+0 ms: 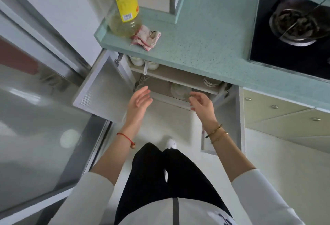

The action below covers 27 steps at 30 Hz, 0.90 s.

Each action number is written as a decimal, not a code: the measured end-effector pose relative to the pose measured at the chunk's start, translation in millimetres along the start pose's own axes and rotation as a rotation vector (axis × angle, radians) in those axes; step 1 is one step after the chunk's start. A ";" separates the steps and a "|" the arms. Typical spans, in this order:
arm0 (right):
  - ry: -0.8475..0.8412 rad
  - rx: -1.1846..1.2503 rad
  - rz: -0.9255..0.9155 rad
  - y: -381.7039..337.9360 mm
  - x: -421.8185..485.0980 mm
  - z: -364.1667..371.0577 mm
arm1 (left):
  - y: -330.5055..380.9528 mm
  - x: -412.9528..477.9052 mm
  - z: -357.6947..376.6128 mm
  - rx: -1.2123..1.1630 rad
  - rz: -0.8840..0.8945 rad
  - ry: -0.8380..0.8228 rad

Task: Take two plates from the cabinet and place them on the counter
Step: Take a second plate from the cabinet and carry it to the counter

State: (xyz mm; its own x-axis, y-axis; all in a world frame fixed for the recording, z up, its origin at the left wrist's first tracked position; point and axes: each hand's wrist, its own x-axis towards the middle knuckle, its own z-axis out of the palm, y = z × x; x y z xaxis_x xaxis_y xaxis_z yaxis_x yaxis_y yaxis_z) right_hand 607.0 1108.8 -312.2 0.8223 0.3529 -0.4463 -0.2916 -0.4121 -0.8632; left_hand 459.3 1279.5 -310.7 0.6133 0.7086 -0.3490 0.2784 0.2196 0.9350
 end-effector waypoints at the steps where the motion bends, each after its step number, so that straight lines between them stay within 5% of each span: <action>1: 0.023 -0.009 0.016 3.2 11.8 3.9 | -5.5 14.0 -0.8 0.009 -0.013 -0.007; 9: 0.131 -0.005 0.052 81.7 124.8 59.5 | -97.7 143.1 14.2 0.098 -0.041 -0.113; 27: 0.278 -0.022 -0.032 398.7 456.3 141.0 | -432.0 465.7 135.6 0.169 -0.054 -0.233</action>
State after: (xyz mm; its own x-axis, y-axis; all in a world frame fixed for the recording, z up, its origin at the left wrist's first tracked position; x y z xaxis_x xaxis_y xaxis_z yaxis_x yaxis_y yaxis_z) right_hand 797.1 1223.9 -893.3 0.9342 0.1230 -0.3348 -0.2557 -0.4236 -0.8690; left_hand 725.0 1423.7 -885.6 0.7419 0.5217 -0.4212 0.4224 0.1242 0.8979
